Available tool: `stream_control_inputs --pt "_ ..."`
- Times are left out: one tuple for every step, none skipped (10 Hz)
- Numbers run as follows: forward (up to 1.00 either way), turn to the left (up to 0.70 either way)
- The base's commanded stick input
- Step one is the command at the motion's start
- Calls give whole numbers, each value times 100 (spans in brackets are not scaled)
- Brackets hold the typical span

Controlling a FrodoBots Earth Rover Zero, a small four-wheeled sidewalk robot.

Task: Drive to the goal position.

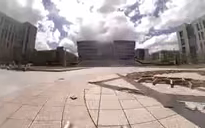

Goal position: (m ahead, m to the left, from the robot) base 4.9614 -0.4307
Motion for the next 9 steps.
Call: stream_control_inputs --pt "70 0" --pt "70 0" --pt "70 0" --pt "70 0" --pt "70 0" --pt "70 0" --pt "70 0" --pt "70 0" --pt "70 0"
